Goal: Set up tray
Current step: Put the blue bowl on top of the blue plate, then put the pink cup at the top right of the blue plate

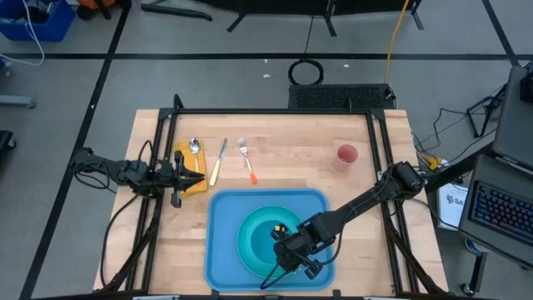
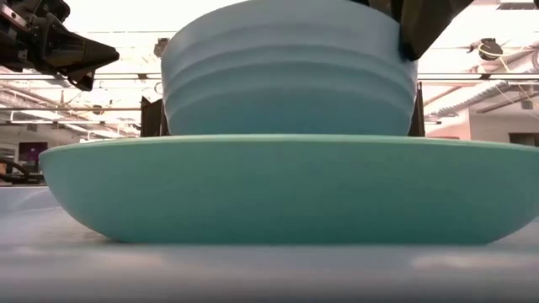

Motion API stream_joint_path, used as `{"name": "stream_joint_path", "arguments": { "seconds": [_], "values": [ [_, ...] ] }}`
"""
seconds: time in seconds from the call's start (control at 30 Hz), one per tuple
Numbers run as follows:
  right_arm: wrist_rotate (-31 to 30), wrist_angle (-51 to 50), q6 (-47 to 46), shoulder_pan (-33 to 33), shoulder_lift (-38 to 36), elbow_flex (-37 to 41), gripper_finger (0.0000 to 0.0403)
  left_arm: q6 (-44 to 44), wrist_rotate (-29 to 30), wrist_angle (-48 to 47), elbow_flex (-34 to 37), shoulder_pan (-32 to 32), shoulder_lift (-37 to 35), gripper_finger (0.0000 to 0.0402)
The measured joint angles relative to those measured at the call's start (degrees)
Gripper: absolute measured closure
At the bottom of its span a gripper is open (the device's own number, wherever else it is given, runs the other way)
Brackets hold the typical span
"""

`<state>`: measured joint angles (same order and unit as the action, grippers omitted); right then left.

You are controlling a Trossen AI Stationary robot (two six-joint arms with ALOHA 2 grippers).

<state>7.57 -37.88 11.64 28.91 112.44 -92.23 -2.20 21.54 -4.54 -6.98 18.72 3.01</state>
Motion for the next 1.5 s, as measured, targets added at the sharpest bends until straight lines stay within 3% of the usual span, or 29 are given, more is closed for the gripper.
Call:
{"name": "stream_joint_path", "arguments": {
  "seconds": [0.53, 1.03, 1.5],
  "values": [
    [-0.2, -0.1, -0.4, 0.0, 0.0, 0.0, 0.0388, 0.0, 0.0, 0.0, 0.0, 0.0, 0.0, 0.0355],
    [-3.1, -0.1, -1.5, 0.0, -0.6, 0.0, 0.0283, 0.0, 0.0, 0.0, 0.0, 0.0, 0.0, 0.0355],
    [-10.8, -2.0, -2.7, 0.1, -8.5, 0.0, 0.0276, -0.1, 0.0, -0.2, 0.0, 0.0, 0.0, 0.0355]
  ]
}}
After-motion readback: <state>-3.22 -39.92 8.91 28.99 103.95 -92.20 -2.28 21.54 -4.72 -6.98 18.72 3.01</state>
